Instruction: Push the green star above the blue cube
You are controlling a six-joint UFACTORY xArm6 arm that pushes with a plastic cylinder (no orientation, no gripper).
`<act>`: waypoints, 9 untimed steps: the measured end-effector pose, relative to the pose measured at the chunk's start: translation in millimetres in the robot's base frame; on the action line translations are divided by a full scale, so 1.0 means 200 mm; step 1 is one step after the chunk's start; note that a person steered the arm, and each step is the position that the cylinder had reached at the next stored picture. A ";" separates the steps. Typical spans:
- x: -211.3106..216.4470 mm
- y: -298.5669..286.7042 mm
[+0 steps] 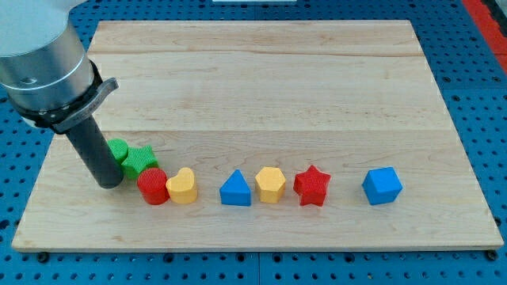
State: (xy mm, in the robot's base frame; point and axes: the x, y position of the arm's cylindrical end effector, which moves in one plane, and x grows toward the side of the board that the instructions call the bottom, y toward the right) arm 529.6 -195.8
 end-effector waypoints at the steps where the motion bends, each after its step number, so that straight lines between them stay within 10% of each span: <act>1: 0.00 0.01; 6: -0.33 0.28; 9: -0.30 1.09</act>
